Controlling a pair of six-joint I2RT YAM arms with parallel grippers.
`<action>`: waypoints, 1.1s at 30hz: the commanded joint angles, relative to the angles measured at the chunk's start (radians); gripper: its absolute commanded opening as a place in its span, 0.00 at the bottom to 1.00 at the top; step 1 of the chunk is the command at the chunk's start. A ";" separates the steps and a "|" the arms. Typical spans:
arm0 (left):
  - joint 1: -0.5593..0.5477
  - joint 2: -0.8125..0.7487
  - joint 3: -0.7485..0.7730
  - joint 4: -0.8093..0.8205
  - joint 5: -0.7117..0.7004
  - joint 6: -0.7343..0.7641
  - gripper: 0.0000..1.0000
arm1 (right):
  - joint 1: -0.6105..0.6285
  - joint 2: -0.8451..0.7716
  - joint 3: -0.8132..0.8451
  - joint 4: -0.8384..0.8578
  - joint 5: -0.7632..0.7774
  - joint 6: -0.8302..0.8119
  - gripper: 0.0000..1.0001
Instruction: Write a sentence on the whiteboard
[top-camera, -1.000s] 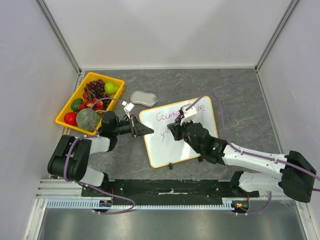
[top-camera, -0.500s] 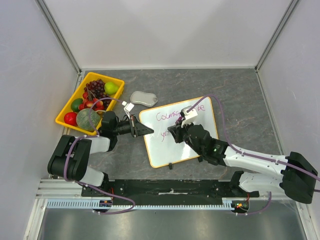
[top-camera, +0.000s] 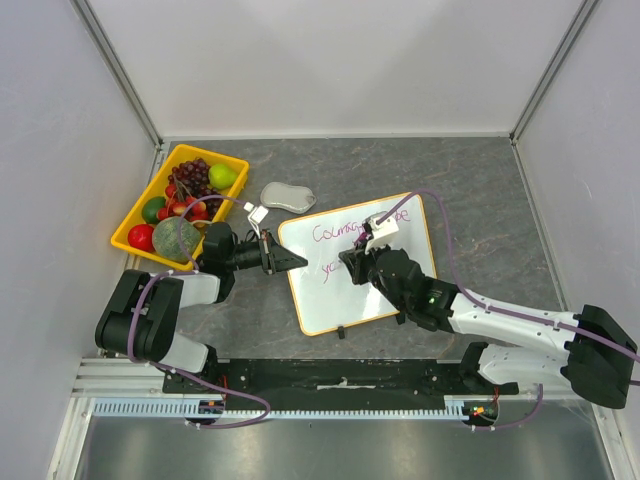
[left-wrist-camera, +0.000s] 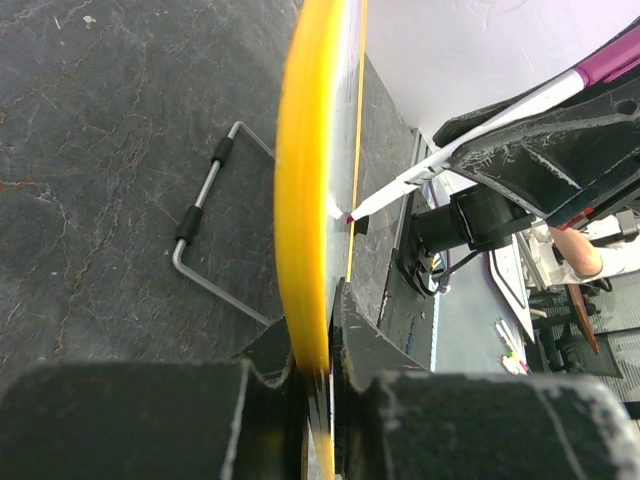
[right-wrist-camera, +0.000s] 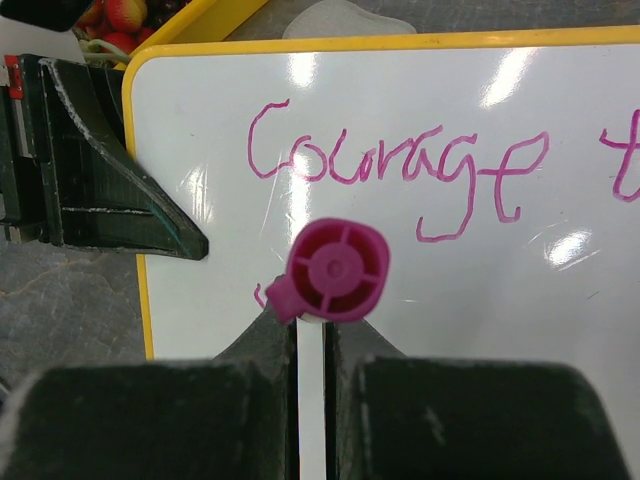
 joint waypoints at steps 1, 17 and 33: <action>-0.016 0.017 -0.004 -0.043 -0.078 0.167 0.02 | -0.008 0.010 0.042 -0.012 0.075 -0.025 0.00; -0.014 0.017 -0.004 -0.043 -0.078 0.164 0.02 | -0.008 0.038 0.073 0.033 -0.004 0.004 0.00; -0.016 0.021 -0.002 -0.043 -0.077 0.164 0.02 | -0.008 -0.040 0.008 0.027 0.063 -0.002 0.00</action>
